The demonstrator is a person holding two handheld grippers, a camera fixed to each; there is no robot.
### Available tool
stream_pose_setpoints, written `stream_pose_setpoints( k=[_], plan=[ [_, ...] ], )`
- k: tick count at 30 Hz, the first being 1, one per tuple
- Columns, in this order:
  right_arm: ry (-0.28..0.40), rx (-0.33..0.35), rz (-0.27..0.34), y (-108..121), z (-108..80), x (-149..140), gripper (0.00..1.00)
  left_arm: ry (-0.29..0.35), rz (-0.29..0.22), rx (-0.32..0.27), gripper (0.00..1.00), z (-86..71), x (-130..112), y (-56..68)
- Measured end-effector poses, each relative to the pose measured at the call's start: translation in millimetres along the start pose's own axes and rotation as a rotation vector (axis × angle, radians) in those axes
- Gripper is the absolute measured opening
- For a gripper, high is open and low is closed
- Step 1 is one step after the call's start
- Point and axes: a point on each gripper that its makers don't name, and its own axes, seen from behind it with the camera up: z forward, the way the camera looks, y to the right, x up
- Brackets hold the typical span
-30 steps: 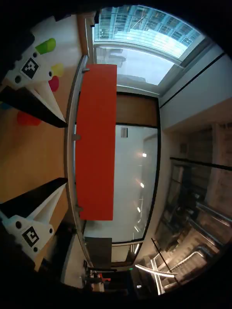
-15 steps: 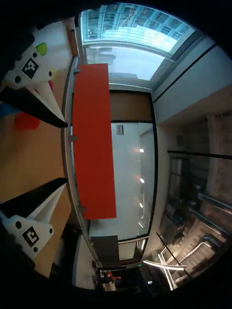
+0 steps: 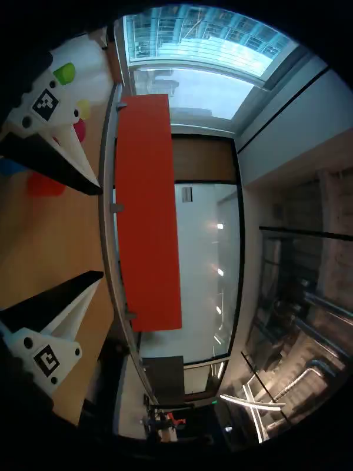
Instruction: Pour water
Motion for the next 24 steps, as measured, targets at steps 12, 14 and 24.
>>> stream_pose_setpoints(
  k=[12, 14, 24],
  plan=[
    [0.010, -0.003, 0.000, 3, -1.0, 7, 0.99, -0.005, -0.018, -0.014, 0.98, 5.8, -10, 5.0],
    [0.009, -0.001, 0.000, 2, -0.8, 7, 0.99, -0.010, -0.020, -0.018, 0.98, 6.5, -13, 5.6],
    [0.008, 0.001, -0.004, 1, 0.8, 7, 0.99, -0.021, -0.011, -0.015, 0.98, 7.9, -16, 3.4]
  ],
)
